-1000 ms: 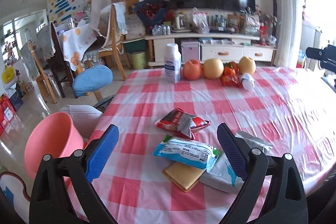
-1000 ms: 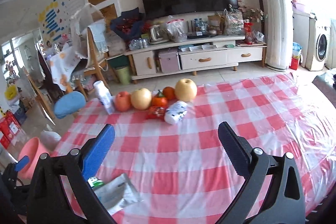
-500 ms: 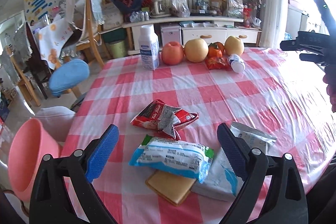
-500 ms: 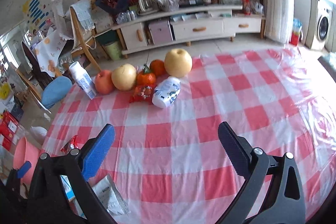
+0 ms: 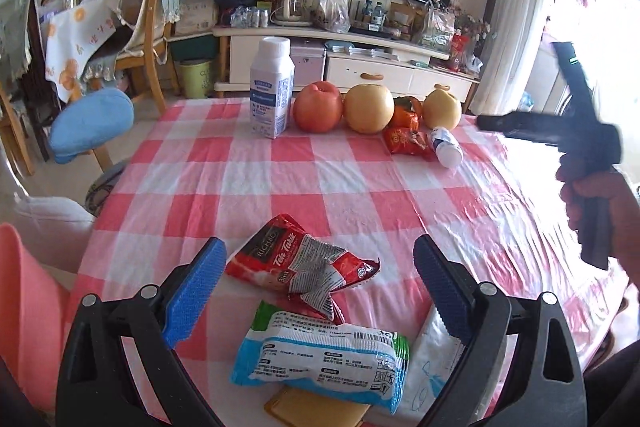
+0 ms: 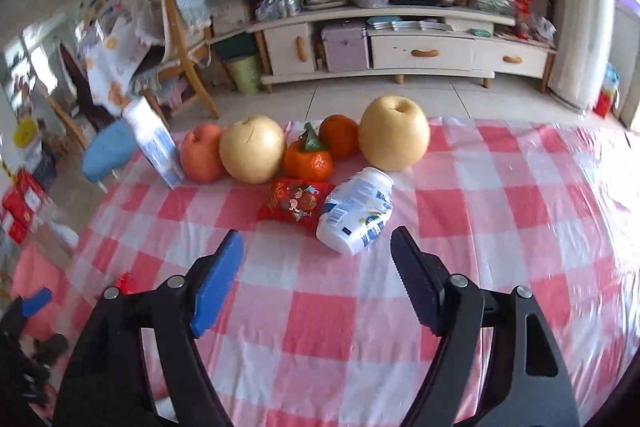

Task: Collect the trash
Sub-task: 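Grasp the red printed packet with the right gripper while the left gripper grasps the blue-white packet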

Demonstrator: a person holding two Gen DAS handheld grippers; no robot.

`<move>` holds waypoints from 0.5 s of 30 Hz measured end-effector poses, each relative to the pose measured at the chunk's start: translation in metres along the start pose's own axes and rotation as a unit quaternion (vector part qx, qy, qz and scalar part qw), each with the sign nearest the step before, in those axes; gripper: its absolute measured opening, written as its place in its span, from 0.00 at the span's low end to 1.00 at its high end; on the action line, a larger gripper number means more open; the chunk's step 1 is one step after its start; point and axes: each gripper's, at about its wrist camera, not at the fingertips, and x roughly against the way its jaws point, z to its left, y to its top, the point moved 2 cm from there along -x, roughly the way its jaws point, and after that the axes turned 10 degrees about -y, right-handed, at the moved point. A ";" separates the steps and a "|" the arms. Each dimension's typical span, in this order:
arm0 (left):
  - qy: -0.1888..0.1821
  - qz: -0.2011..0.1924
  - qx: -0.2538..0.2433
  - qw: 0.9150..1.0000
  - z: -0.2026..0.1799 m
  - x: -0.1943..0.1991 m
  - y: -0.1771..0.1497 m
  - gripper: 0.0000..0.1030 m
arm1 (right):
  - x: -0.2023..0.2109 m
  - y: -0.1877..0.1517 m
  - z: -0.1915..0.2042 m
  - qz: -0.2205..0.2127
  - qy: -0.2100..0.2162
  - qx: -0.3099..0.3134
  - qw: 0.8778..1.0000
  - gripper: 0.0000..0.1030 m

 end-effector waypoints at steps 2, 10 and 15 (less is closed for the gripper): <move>-0.007 -0.001 0.004 1.000 0.001 0.000 0.000 0.91 | -0.014 0.004 0.012 0.003 -0.001 0.038 0.999 0.75; -0.024 0.027 0.002 0.999 0.007 -0.004 -0.011 0.91 | -0.069 0.026 0.052 0.020 -0.016 0.167 0.986 0.75; -0.021 0.049 0.030 0.998 0.020 -0.009 -0.019 0.91 | -0.105 0.026 0.057 0.053 -0.006 0.177 0.983 0.75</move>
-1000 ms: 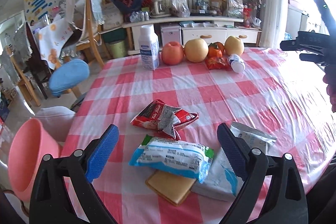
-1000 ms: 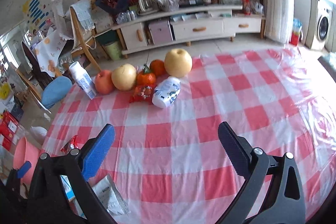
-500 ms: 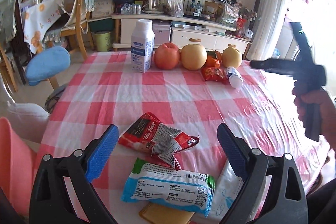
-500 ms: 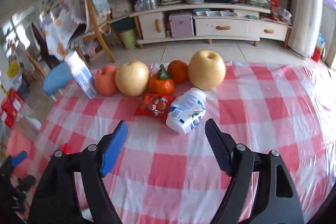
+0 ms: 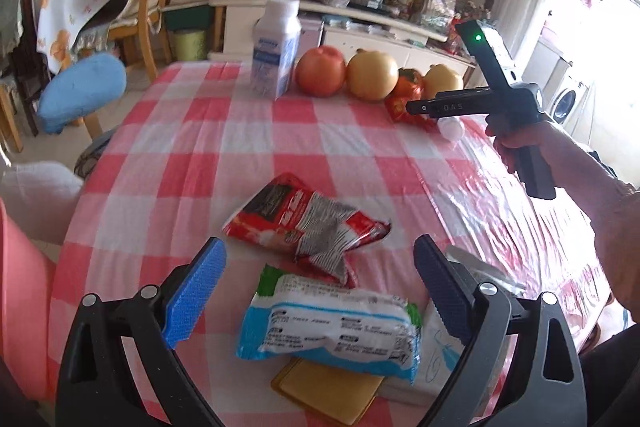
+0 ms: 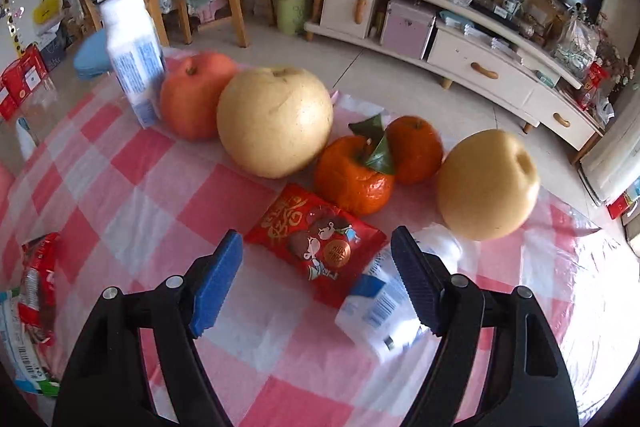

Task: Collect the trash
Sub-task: 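Grasp the red printed packet with the right gripper while the left gripper grasps the blue-white packet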

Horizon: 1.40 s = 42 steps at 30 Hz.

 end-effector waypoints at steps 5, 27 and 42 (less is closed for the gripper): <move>0.002 0.016 0.031 0.999 0.011 -0.010 -0.003 0.91 | -0.023 -0.003 0.010 0.011 0.025 0.003 1.000 0.79; 0.015 0.064 0.032 0.997 -0.003 -0.034 -0.028 0.91 | 0.021 -0.024 0.055 -0.032 0.055 0.081 0.995 0.35; 0.007 0.042 0.027 0.999 -0.009 -0.030 -0.035 0.63 | 0.061 -0.035 0.066 -0.016 0.047 0.059 0.997 0.34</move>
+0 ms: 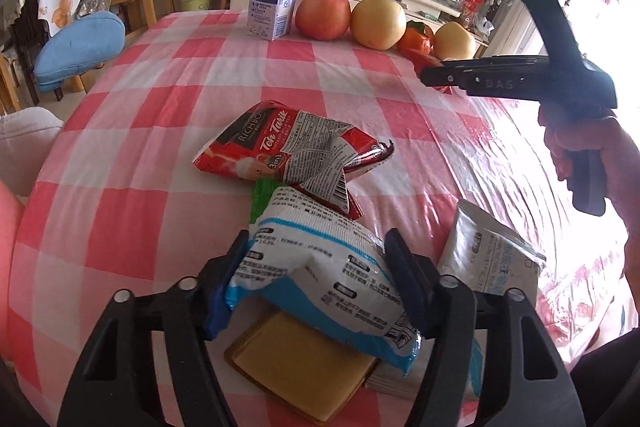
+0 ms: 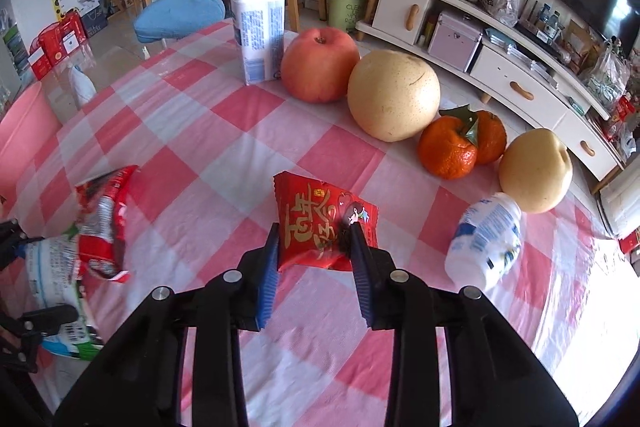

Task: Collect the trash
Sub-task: 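Grasp the red printed packet with the right gripper while the left gripper grasps the blue-white packet, then lift the red packet with the right gripper while the left gripper lifts the blue-white packet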

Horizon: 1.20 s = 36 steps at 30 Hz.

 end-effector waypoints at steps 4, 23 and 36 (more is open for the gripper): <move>-0.008 -0.007 0.008 1.000 0.001 0.003 0.000 0.59 | 0.021 0.003 0.000 -0.009 0.003 -0.022 1.000 0.33; -0.014 -0.049 -0.010 0.999 0.001 0.036 0.003 0.36 | 0.110 -0.014 0.026 -0.036 0.018 -0.086 0.996 0.33; -0.013 -0.087 -0.008 0.996 0.010 0.069 0.005 0.35 | 0.162 -0.033 0.043 -0.074 0.027 -0.121 0.990 0.33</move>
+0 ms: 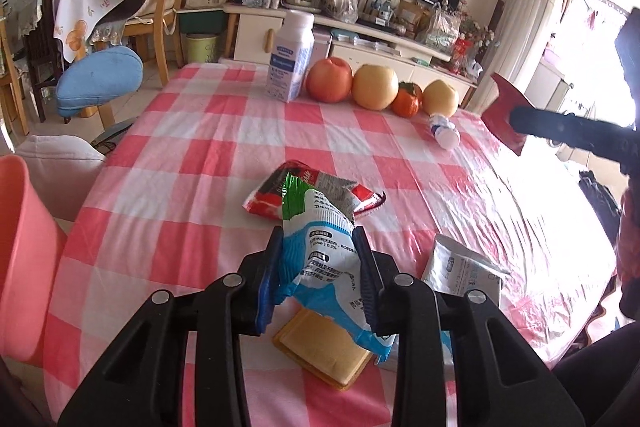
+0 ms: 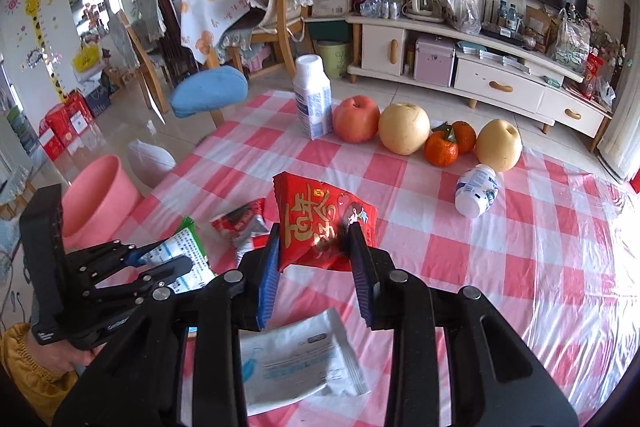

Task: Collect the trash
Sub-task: 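Lift the red packet with the right gripper while the left gripper lifts the blue-white packet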

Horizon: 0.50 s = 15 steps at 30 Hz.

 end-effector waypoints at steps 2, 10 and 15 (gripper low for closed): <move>-0.001 -0.007 0.004 1.000 0.003 0.006 0.001 0.34 | 0.005 -0.002 0.003 -0.004 0.004 -0.005 1.000 0.33; 0.004 -0.031 0.020 0.999 0.017 0.028 0.006 0.34 | 0.016 -0.008 0.024 -0.009 0.013 -0.003 1.000 0.33; 0.013 -0.048 0.032 0.998 0.029 0.042 0.008 0.32 | 0.019 -0.011 0.039 -0.012 0.018 0.003 1.000 0.33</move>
